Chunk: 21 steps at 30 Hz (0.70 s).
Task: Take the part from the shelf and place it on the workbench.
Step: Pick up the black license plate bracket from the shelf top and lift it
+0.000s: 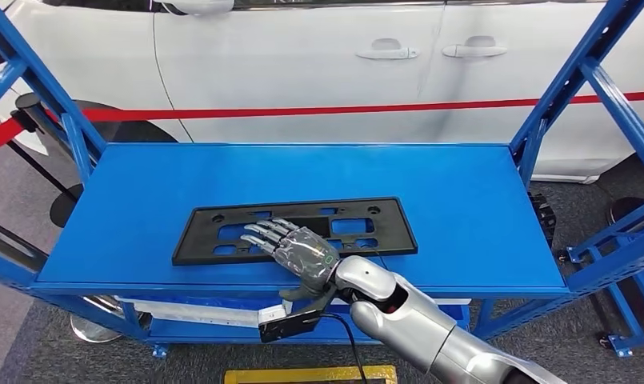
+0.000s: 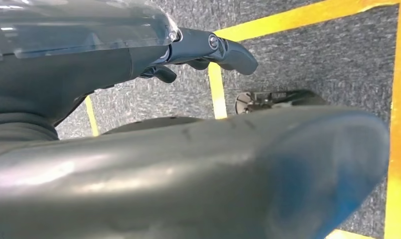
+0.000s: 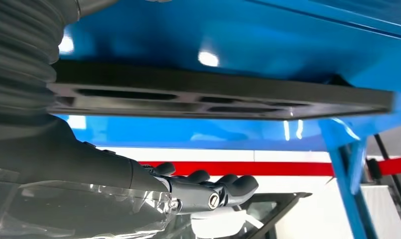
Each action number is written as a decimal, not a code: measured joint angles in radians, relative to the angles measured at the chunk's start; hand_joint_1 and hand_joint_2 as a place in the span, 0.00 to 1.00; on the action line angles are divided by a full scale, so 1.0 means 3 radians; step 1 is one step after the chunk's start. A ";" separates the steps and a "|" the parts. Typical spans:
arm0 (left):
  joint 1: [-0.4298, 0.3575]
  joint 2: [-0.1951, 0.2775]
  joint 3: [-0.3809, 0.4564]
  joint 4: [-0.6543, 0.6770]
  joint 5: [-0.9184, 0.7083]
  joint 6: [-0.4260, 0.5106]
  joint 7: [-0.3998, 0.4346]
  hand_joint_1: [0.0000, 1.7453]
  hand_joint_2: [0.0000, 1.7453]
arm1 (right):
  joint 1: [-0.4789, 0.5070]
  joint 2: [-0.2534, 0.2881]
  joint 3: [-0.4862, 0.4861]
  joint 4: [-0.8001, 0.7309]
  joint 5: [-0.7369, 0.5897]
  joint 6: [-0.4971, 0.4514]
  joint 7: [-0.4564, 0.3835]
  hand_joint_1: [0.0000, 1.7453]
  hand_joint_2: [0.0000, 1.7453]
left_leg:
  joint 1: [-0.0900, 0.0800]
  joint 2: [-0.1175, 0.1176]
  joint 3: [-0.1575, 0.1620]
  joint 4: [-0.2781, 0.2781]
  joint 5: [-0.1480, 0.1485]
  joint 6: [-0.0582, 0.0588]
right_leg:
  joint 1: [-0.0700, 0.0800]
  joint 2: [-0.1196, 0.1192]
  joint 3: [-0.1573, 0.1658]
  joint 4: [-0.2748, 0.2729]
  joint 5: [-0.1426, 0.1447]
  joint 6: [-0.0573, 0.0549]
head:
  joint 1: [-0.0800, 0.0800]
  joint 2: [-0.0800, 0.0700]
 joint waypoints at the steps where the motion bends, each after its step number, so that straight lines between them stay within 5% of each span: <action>1: 0.0000 0.0000 0.0000 0.0000 0.0001 -0.0001 0.0002 0.00 0.00 | -0.0008 0.0002 0.0007 0.0014 0.0002 -0.0012 0.0005 0.00 1.00 | 0.0002 0.0000 0.0000 -0.0005 0.0003 -0.0021 | 0.0006 0.0003 -0.0005 -0.0008 0.0009 -0.0020 | -0.0001 0.0000; 4: 0.0001 0.0000 0.0000 0.0000 -0.0001 -0.0018 -0.0005 0.00 0.00 | -0.0054 0.0018 0.0026 0.0073 0.0039 -0.0100 0.0052 0.00 1.00 | 0.0017 0.0002 -0.0063 0.0137 -0.0104 -0.0075 | -0.0002 0.0000 0.0002 -0.0045 0.0035 -0.0086 | -0.0003 0.0000; 7: 0.0010 0.0000 -0.0004 0.0000 -0.0016 -0.0057 -0.0034 0.00 0.00 | -0.0112 0.0030 0.0040 0.0182 0.0151 -0.0174 0.0167 0.00 1.00 | 0.0021 0.0002 -0.0336 0.0746 -0.0406 -0.0098 | 0.0008 -0.0008 0.0002 -0.0049 0.0038 -0.0116 | -0.0004 0.0000; 9: 0.0020 0.0001 -0.0008 0.0000 -0.0020 -0.0072 -0.0045 0.00 0.00 | -0.0156 0.0030 0.0051 0.0285 0.0254 -0.0178 0.0282 0.00 1.00 | 0.0021 0.0002 -0.0428 0.0939 -0.0423 -0.0098 | 0.0019 -0.0009 0.0001 -0.0043 0.0037 -0.0121 | -0.0004 0.0000; 12: 0.0023 0.0002 -0.0014 0.0000 -0.0019 -0.0076 -0.0050 0.00 0.00 | -0.0261 0.0031 0.0061 0.0447 0.0376 -0.0178 0.0406 0.00 1.00 | 0.0019 0.0002 -0.0180 0.0412 -0.0120 -0.0065 | 0.0027 -0.0002 0.0007 -0.0034 0.0032 -0.0118 | -0.0003 0.0000; 14: 0.0019 0.0004 -0.0015 0.0000 -0.0015 -0.0080 -0.0054 0.00 0.00 | -0.0333 0.0032 0.0062 0.0564 0.0409 -0.0173 0.0428 0.00 1.00 | 0.0007 0.0001 -0.0022 0.0072 -0.0013 -0.0033 | 0.0038 -0.0001 0.0001 -0.0028 0.0032 -0.0099 | -0.0002 0.0000; 18: 0.0030 0.0009 -0.0014 0.0000 -0.0009 -0.0110 -0.0062 0.00 0.00 | -0.0439 0.0036 0.0059 0.0816 0.0454 -0.0088 0.0497 0.00 1.00 | 0.0004 -0.0002 0.0007 -0.0027 0.0019 0.0033 | 0.0036 -0.0004 -0.0017 -0.0015 0.0025 -0.0029 | 0.0000 0.0000; 21: 0.0032 0.0013 -0.0014 0.0000 -0.0003 -0.0130 -0.0074 0.00 0.00 | -0.0532 0.0037 0.0055 0.1016 0.0502 -0.0014 0.0584 0.00 1.00 | 0.0016 0.0005 0.0018 -0.0064 0.0048 0.0077 | 0.0023 -0.0003 -0.0199 0.0382 -0.0210 0.0011 | 0.0003 0.0000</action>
